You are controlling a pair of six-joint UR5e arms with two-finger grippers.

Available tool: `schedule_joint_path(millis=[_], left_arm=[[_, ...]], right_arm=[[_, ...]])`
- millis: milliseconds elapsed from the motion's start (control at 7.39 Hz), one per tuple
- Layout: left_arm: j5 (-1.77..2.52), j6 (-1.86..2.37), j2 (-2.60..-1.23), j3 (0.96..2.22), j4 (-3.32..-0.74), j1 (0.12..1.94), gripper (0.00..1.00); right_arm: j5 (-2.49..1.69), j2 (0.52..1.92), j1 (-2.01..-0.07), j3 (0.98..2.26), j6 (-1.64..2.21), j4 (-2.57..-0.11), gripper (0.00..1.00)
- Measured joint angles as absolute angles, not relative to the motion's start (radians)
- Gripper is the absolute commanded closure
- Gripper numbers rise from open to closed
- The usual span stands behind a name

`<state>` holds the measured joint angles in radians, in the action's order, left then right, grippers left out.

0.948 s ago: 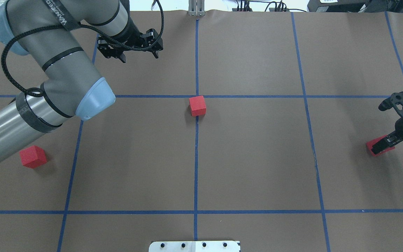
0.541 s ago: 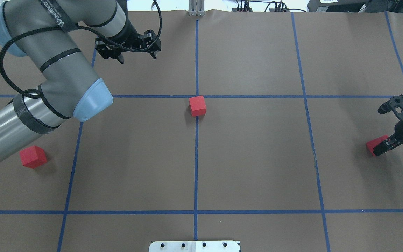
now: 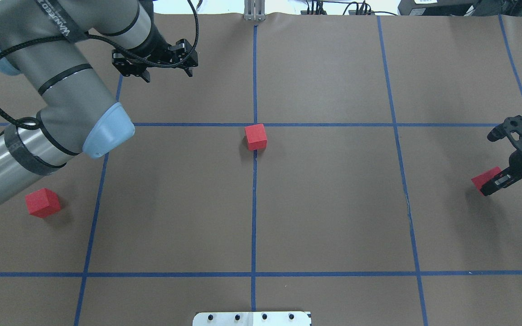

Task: Form red blocks into L shape at center
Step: 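Grasp the red cube on the right arm's side with the right gripper and lift, then carry the held red cube toward the center cube with the right gripper, then lower the red cube just nearer the robot than the center cube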

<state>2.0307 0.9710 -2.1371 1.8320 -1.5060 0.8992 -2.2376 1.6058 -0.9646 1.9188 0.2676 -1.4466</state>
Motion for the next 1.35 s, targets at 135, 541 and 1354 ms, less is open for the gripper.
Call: schedule_joint_path(millis=[135, 541, 1354], left_arm=[[2.032, 0.871, -2.027, 1.917, -1.476, 0.926, 0.0], [2.036, 0.647, -1.756, 2.05, -1.464, 0.985, 0.0], [2.037, 0.611, -1.675, 2.102, -1.466, 0.993, 0.0]], right_arm=[[-2.258, 1.506, -0.952, 1.956, 0.324, -1.528, 1.0], [-2.18, 1.173, -0.709, 1.942, 0.698, -1.615, 1.0], [-1.925, 0.739, -0.465, 1.546, 1.041, -1.602, 1.0]])
